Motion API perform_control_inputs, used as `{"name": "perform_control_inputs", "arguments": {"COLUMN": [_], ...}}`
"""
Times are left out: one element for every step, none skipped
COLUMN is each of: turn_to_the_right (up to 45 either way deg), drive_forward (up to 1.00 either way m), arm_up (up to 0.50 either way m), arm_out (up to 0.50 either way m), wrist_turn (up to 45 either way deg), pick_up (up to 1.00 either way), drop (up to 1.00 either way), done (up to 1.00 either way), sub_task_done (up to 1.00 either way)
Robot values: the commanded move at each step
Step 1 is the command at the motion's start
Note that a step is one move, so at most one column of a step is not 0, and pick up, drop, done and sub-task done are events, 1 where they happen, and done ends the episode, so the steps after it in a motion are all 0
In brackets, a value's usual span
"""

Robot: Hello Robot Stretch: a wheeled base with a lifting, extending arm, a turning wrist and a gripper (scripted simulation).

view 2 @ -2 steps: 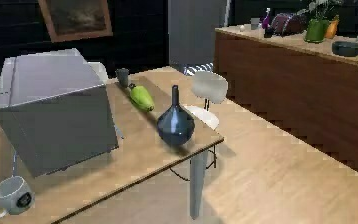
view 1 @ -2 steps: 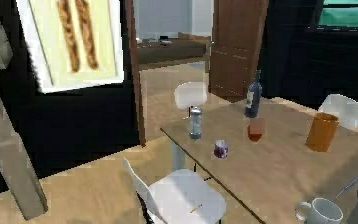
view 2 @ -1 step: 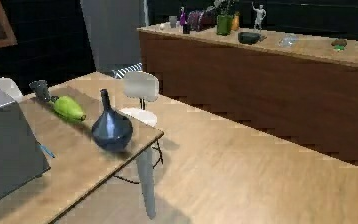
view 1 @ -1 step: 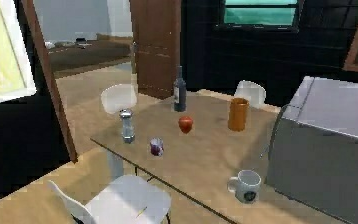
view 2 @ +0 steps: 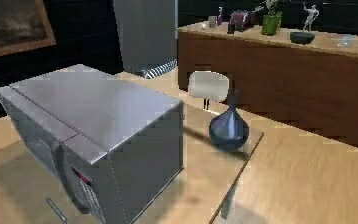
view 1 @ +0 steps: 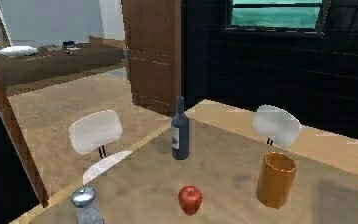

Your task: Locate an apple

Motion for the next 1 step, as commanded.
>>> {"name": "perform_control_inputs", "arguments": {"turn_to_the_right": [0.0], "drive_forward": [0.00], "arm_up": [0.00], "arm_out": [0.00], "wrist_turn": [0.0], "pick_up": [0.00], "drop": [0.00], "done": [1.00], "sub_task_done": [0.00]}}
